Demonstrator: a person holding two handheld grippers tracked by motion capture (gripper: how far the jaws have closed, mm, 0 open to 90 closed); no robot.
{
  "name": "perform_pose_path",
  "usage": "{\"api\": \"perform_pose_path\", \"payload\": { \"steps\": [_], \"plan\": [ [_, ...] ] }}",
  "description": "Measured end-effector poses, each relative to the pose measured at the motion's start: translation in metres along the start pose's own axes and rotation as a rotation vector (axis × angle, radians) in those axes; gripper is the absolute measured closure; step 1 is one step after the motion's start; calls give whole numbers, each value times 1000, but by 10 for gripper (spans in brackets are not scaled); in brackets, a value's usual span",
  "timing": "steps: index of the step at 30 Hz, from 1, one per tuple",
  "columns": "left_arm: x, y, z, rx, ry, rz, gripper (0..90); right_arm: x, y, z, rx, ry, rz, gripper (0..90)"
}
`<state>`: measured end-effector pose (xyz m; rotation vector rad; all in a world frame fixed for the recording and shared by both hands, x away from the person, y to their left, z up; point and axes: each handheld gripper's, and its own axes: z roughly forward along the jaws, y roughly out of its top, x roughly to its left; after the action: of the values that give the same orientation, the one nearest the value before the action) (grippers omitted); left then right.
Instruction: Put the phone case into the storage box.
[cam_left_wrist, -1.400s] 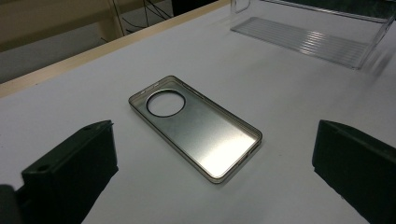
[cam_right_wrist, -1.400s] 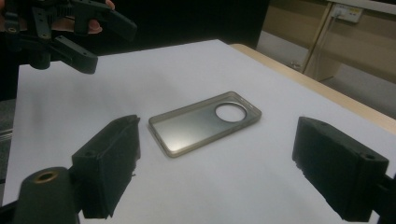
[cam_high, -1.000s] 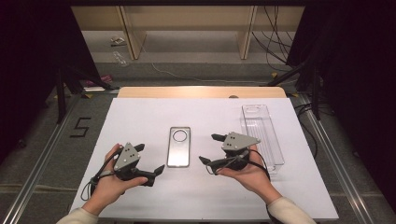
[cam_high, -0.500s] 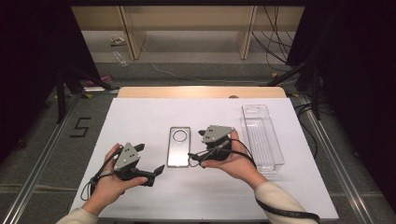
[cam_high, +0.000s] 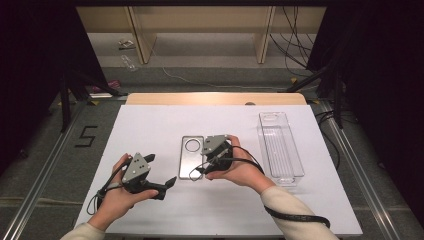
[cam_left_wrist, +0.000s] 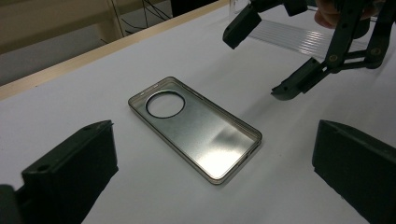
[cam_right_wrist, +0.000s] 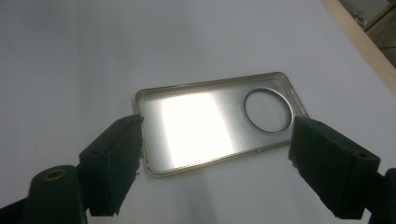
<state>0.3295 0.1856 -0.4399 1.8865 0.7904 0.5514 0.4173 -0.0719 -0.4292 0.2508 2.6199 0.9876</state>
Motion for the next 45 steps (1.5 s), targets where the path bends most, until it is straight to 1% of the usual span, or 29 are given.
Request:
{"api": "perform_pose_path", "payload": {
  "steps": [2,3,6,7,8,9,10,11,12,13,14,15,16,17,19,24,29,30,31,32,34,35,36,39,40,41,42,43,45],
  "plan": [
    [0,0,0,0,2,1,0,1,2,6,19,10,-14,193],
    [0,0,0,0,1,0,0,2,4,11,42,19,-30,195],
    [0,0,0,0,-1,1,0,3,8,19,78,34,-59,201],
    [0,0,0,1,-2,1,0,3,8,21,94,44,-79,208],
    [0,0,0,2,-3,2,0,3,8,21,94,44,-79,208],
    [0,0,0,4,-4,5,0,5,10,23,114,48,-82,212],
    [-1,0,1,4,-5,4,0,7,12,28,146,62,-100,216],
    [-1,0,1,3,-5,4,0,7,12,28,146,62,-100,216],
    [-1,0,1,3,-4,5,0,8,15,32,171,66,-115,220],
    [-1,0,1,3,-4,7,0,8,15,32,171,66,-115,220],
    [-1,0,1,3,-3,6,0,10,17,36,197,76,-131,223],
    [-1,0,1,3,-2,6,0,11,18,38,209,76,-133,227],
    [-1,0,1,3,-2,6,0,11,18,38,209,76,-133,227],
    [-1,0,1,3,-2,6,0,12,19,42,230,79,-149,229],
    [-1,0,1,3,-2,7,0,13,21,45,255,82,-159,233],
    [0,0,1,5,-4,13,0,16,23,51,280,87,-179,249],
    [-1,0,1,5,-2,10,0,18,28,57,311,92,-203,265],
    [-1,0,1,5,-3,13,0,19,30,59,328,96,-211,272],
    [-1,0,1,3,-3,10,0,19,30,59,328,96,-211,272],
    [-1,-1,1,4,-1,7,0,20,31,60,340,98,-214,278],
    [-1,-1,1,6,0,10,0,21,32,64,360,108,-230,301],
    [-1,-1,1,7,1,8,0,21,32,64,360,108,-230,301],
    [0,-1,1,7,2,9,0,21,33,65,377,115,-236,316],
    [0,-1,1,6,2,8,0,23,34,67,386,121,-230,333],
    [0,-1,1,7,3,9,0,23,34,68,401,126,-247,360],
    [0,-1,1,7,2,9,0,23,34,68,401,126,-247,360],
    [0,-1,1,6,2,8,0,24,35,69,403,124,-236,368],
    [0,-1,1,7,3,8,0,24,35,69,404,132,-251,382],
    [0,-1,1,6,3,8,0,24,36,69,409,135,-250,395]
  ]
}}
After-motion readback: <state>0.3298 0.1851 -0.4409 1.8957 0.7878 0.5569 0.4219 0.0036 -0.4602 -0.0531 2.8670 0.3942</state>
